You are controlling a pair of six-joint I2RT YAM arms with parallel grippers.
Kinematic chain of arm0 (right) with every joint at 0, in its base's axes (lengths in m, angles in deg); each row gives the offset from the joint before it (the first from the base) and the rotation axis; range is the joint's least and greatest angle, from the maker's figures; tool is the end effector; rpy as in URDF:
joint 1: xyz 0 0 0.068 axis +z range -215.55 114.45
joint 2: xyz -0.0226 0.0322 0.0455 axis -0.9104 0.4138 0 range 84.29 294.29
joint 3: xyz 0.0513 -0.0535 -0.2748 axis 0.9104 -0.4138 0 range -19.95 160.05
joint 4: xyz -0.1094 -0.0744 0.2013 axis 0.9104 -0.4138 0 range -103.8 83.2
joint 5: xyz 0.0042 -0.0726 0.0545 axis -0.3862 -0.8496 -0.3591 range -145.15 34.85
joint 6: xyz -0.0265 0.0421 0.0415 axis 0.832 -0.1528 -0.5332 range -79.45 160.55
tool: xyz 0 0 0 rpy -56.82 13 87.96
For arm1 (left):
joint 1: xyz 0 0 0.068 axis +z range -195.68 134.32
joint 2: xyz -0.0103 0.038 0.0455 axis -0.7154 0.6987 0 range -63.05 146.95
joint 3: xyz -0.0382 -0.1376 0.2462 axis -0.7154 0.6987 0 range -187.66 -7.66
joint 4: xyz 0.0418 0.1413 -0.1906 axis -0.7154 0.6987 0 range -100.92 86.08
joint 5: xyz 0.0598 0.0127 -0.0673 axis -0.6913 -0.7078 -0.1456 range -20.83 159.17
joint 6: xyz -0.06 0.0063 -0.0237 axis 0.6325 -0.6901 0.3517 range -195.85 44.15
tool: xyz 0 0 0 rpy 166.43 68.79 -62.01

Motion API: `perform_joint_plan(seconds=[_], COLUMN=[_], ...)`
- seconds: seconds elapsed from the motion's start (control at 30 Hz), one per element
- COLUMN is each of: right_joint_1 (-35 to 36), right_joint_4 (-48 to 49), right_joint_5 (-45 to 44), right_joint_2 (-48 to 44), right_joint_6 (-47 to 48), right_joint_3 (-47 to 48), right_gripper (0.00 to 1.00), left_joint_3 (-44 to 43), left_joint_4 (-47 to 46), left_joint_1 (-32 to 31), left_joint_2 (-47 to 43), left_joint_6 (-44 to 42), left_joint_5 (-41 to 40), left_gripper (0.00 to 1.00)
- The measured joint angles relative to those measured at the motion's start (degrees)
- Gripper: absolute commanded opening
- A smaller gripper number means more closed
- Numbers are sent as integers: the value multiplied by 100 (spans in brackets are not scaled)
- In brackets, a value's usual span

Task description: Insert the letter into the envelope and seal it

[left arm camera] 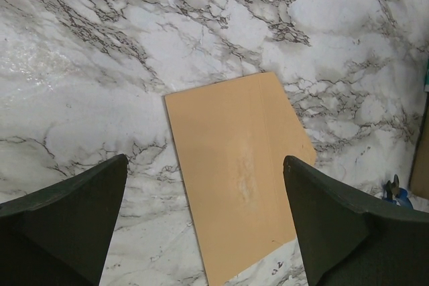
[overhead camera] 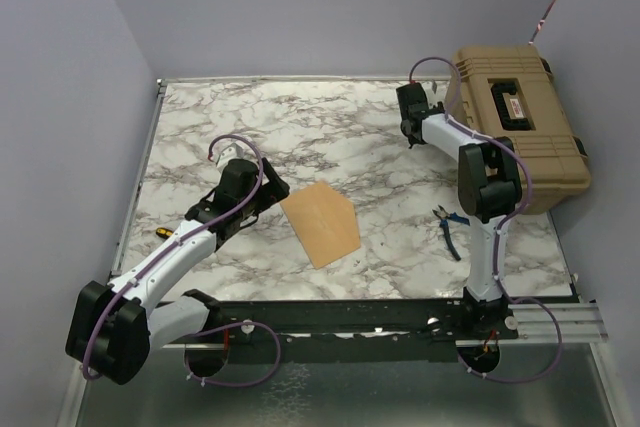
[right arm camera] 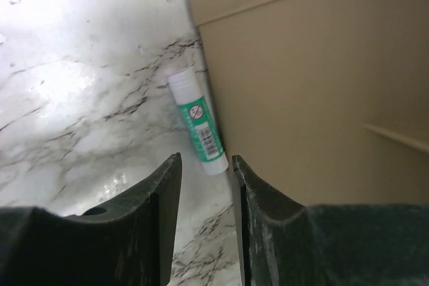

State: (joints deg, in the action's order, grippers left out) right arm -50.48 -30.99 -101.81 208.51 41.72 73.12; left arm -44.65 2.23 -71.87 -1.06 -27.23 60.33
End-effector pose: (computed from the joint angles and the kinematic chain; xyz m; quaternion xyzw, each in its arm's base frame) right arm 0.4527 0.0839 0.1885 -0.0072 0.8844 -0.3421 0.3173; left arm 0.1966 -0.0880 0.2410 -0.2074 0.8730 -0.2097 0.3884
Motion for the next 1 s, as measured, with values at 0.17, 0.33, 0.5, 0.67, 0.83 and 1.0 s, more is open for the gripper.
perform_joint_plan(seconds=[0.17,0.33,0.5,0.67,0.83,1.0], right_joint_1=[-133,-173,-214,-284,-402,-417], right_joint_4=[184,181,184,179,181,184], right_joint_5=[-50,-42,13,192,337,367], right_joint_2=[188,339,341,343,369,422], right_joint_6=[407,538,603,592,584,599], right_joint_3=[35,44,44,44,44,44], right_gripper=[45,48,47,42,40,36], left_joint_3=[42,116,116,127,203,247], left_joint_4=[-4,9,17,22,28,35], left_joint_1=[0,0,2,24,26,26], left_joint_2=[-2,0,0,0,-2,-13], left_joint_6=[24,31,33,48,87,133], left_joint_5=[-33,-46,-66,-68,-72,-81], left_gripper=[99,99,99,99,99,99])
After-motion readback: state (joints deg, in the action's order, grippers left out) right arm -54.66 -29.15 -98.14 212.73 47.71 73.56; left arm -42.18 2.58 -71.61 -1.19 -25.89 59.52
